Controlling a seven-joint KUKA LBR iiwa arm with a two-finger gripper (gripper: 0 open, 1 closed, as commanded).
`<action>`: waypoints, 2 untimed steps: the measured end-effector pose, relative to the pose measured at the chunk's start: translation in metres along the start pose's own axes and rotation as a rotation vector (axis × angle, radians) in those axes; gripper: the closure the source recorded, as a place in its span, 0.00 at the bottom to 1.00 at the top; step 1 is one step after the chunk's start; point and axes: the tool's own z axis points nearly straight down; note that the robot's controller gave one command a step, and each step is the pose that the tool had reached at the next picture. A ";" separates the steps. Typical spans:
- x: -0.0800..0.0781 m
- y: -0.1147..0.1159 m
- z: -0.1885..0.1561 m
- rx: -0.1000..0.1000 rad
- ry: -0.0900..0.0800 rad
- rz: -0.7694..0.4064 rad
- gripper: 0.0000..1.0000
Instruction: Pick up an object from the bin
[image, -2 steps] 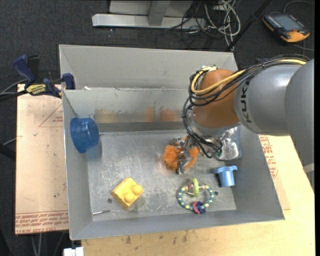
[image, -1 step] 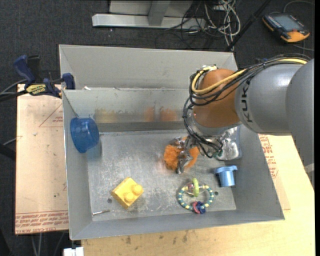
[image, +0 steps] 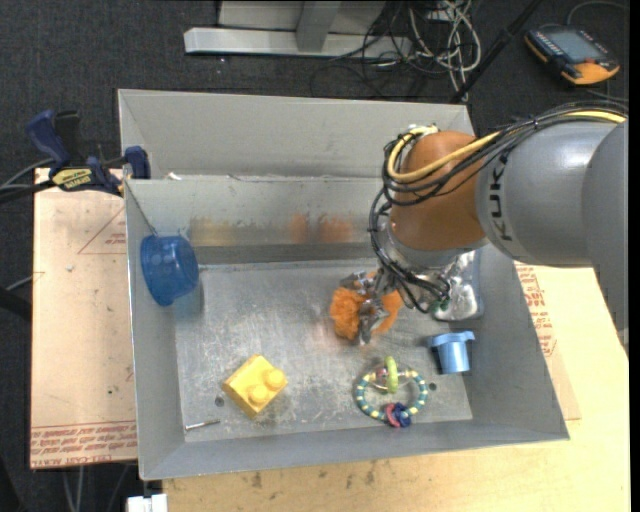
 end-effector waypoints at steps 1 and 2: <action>-0.001 0.000 -0.020 0.001 -0.005 0.001 1.00; -0.002 0.000 -0.034 0.002 -0.007 0.000 1.00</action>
Offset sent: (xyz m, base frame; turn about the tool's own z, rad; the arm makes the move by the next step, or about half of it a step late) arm 0.0000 0.0002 0.0868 0.0000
